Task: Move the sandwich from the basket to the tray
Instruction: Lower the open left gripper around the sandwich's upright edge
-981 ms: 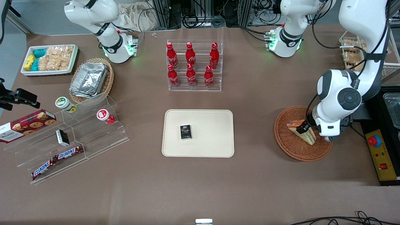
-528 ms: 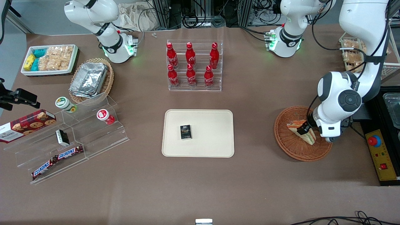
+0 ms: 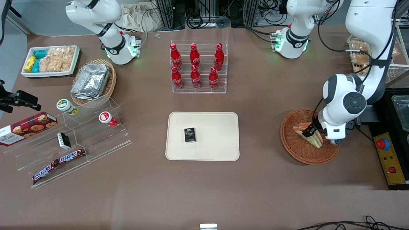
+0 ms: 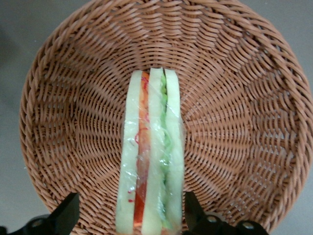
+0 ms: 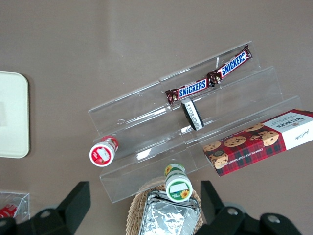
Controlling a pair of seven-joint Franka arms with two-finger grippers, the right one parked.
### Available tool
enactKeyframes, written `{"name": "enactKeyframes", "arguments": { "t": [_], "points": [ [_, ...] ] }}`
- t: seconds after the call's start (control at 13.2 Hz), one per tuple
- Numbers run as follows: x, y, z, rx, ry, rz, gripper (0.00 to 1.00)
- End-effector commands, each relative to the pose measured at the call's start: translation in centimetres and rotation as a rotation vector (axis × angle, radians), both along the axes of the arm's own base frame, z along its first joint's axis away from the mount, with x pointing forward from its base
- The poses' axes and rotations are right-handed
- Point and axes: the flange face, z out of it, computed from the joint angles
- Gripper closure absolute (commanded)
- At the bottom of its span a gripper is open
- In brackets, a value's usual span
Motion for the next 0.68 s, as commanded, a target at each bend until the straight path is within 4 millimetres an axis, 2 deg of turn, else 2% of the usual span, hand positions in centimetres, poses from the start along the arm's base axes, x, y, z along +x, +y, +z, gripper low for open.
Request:
{"name": "enactKeyframes", "arguments": {
  "t": [0.0,0.23,0.3,0.38,0.45,0.6],
  "points": [
    [-0.33,0.87,-0.54,0.014,-0.014,0.021,0.23],
    [-0.24,0.79,-0.59,0.013,-0.014,0.020,0.64],
    [-0.16,0.79,-0.57,0.013,-0.014,0.018,0.72],
    [-0.05,0.71,-0.65,0.013,-0.013,0.016,0.72],
    [0.12,0.74,-0.43,0.012,-0.010,0.006,0.78],
    [0.49,0.73,0.10,0.015,-0.004,0.004,0.81]
  ]
}}
